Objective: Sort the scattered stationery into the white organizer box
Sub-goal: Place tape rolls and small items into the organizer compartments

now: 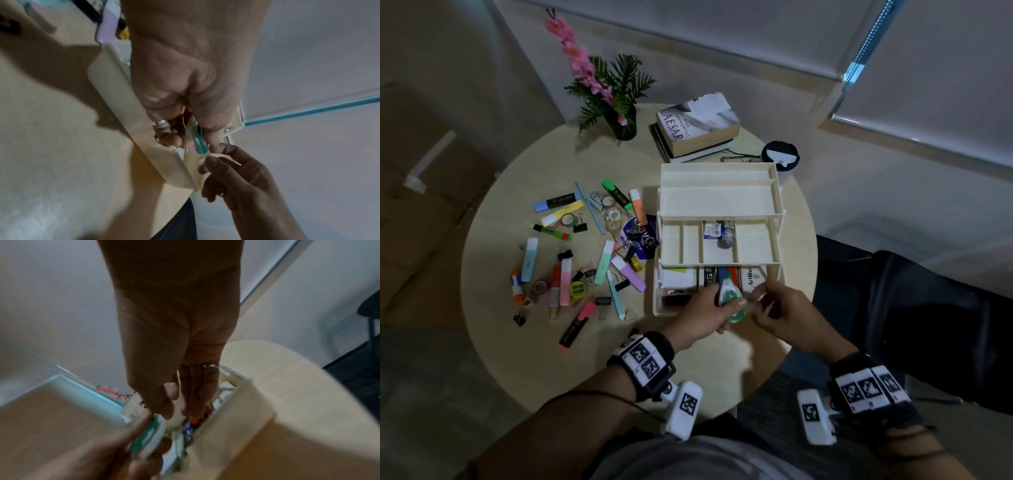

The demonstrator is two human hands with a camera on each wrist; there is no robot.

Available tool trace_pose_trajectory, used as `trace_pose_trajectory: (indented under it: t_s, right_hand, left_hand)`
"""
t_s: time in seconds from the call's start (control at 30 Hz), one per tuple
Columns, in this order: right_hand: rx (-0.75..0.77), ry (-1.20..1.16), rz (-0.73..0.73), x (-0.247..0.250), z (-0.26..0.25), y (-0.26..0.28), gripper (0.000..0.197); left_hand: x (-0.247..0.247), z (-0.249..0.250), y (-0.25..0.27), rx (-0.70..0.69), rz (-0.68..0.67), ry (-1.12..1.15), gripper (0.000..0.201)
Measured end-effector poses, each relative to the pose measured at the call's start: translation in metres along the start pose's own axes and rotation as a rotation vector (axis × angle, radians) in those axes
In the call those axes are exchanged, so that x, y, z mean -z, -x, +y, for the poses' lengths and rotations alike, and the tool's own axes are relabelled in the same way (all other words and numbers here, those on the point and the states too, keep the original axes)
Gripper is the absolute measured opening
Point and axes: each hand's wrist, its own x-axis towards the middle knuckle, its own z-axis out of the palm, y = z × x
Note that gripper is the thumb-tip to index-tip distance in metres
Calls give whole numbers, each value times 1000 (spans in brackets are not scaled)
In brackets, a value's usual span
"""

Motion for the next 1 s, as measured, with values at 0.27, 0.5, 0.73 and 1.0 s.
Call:
trace_pose_trajectory:
  t_s: [0.27, 0.5, 0.73, 1.0]
  right_hand:
    - [33, 41, 276, -34, 20, 3, 43]
    - [-24, 112, 377, -39, 17, -12, 18]
    - [-233, 452, 355, -43, 20, -35, 24]
    - [-372, 500, 312, -49, 22, -56, 28]
  left_hand:
    - [-28, 8, -27, 82, 70, 39, 33]
    - [-18, 26, -27, 122, -14, -54, 42]
    - [10, 15, -7, 56, 26, -78, 26]
    - [80, -21, 30, -11, 42, -157, 25]
